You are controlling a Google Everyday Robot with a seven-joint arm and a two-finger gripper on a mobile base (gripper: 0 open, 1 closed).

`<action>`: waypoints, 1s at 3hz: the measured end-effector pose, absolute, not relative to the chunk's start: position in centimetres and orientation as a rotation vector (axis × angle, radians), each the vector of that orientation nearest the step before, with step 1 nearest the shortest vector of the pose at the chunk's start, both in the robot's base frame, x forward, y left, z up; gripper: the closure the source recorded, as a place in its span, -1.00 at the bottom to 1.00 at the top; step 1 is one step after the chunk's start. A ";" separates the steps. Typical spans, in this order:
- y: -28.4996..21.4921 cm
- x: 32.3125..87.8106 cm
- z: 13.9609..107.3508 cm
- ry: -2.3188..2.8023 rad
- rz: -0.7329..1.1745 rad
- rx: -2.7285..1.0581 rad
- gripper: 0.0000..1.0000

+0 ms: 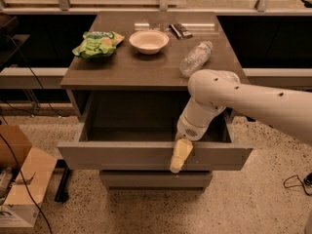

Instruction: Open top drawer

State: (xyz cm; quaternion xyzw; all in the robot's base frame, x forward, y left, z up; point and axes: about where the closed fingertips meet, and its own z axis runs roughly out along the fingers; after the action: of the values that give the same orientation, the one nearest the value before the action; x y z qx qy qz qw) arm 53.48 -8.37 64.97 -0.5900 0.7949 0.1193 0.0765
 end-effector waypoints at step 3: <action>-8.9 48.9 62.8 2.468 0.454 -1.740 -1.00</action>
Offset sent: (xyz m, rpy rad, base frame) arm -0.0825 -0.0174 -0.0472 0.0125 0.1837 -0.0836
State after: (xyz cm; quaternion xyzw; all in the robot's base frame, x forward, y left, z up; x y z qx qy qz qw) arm 48.92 -8.93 62.83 -0.5691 0.8076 0.1484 0.0440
